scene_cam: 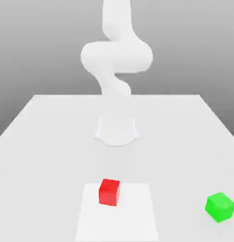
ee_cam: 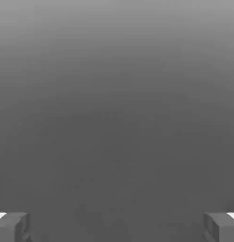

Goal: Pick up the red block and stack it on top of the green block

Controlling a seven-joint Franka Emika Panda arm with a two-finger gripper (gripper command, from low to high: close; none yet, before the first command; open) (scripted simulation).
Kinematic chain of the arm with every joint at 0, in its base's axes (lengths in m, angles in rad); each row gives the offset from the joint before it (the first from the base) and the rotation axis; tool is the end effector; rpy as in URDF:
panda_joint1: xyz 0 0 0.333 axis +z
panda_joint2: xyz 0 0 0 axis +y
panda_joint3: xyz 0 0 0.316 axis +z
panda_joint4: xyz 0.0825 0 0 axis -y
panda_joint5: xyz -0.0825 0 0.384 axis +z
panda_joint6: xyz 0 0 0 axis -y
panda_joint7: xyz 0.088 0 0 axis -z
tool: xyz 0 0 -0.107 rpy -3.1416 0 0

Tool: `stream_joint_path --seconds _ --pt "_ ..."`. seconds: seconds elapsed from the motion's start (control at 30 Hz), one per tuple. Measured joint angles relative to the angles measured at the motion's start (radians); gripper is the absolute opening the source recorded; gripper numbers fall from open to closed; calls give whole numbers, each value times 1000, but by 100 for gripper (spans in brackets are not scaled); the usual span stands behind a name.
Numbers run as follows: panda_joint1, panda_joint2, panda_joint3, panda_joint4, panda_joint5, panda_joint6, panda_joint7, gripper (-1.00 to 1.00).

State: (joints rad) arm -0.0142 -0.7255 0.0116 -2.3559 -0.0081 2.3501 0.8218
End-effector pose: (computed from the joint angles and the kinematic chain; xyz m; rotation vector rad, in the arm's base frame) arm 0.3770 0.0003 0.6612 -2.4892 1.0832 -0.9458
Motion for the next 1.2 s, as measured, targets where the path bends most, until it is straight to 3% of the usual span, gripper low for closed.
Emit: stream_joint_path --seconds 0.57,0.83,0.87,1.07,1.2 --pt "-69 637 18 -443 -6 416 137 0" --pt "-60 928 3 -446 -8 655 151 0" --pt "-57 947 0 -444 -10 671 152 -100" --pt "-57 956 0 -443 -15 680 156 -100" --pt "-65 854 11 -457 -5 593 150 -100"
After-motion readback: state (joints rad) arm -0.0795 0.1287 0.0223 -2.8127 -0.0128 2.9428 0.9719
